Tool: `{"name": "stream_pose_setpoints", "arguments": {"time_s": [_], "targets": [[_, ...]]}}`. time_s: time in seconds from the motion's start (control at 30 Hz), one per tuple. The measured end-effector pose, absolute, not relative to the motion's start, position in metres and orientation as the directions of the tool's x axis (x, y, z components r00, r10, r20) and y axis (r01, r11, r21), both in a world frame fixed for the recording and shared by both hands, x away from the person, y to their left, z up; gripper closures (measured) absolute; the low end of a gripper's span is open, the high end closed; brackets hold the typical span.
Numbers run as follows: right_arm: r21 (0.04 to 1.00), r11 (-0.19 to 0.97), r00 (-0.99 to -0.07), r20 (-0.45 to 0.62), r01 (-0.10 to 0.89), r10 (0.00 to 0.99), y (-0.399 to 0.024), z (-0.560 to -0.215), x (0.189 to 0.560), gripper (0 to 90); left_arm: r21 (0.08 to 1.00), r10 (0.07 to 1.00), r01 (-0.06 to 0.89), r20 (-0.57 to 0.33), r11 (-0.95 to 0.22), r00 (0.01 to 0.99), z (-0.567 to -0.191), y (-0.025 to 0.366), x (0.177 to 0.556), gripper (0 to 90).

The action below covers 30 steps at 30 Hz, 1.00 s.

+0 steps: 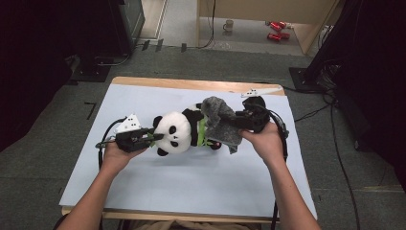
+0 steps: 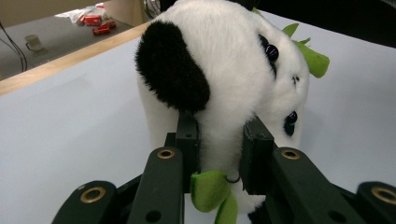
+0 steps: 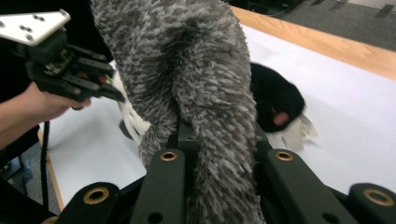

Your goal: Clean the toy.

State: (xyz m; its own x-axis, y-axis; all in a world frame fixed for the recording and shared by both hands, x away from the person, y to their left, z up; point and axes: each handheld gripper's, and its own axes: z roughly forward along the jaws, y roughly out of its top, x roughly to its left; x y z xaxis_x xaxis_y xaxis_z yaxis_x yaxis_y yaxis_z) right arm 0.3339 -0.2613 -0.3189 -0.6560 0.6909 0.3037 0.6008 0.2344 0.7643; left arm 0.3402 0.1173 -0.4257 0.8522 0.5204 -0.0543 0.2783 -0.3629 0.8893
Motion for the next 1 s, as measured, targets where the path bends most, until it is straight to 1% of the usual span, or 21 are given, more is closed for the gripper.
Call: {"name": "stream_pose_setpoints", "arguments": {"time_s": [0.23,0.27,0.4,0.6,0.67,0.83,1.0], "targets": [[0.775,0.247,-0.686,0.305,0.582,0.661,-0.238,-0.308,0.343,76.6,0.888,0.517,0.281,-0.059,-0.363,0.854,-0.425,0.117,0.339,72.4],[0.773,0.261,-0.698,0.303,0.578,0.649,-0.227,-0.306,0.346,76.6,0.888,0.516,0.282,-0.059,-0.364,0.855,-0.425,0.117,0.338,72.3],[0.769,0.278,-0.713,0.306,0.576,0.630,-0.211,-0.305,0.352,76.6,0.889,0.514,0.278,-0.057,-0.363,0.856,-0.425,0.115,0.337,71.8],[0.761,0.311,-0.745,0.318,0.570,0.587,-0.173,-0.305,0.364,76.6,0.887,0.511,0.284,-0.065,-0.364,0.857,-0.425,0.115,0.337,70.2],[0.759,0.313,-0.747,0.321,0.570,0.582,-0.168,-0.306,0.366,76.6,0.887,0.511,0.285,-0.066,-0.363,0.857,-0.425,0.115,0.337,70.0],[0.730,0.351,-0.755,0.334,0.586,0.564,-0.143,-0.320,0.373,76.6,0.886,0.513,0.287,-0.066,-0.364,0.856,-0.425,0.115,0.337,70.0],[0.710,0.375,-0.750,0.324,0.595,0.577,-0.136,-0.334,0.377,76.7,0.882,0.509,0.286,-0.062,-0.374,0.859,-0.426,0.116,0.336,70.0]]}}
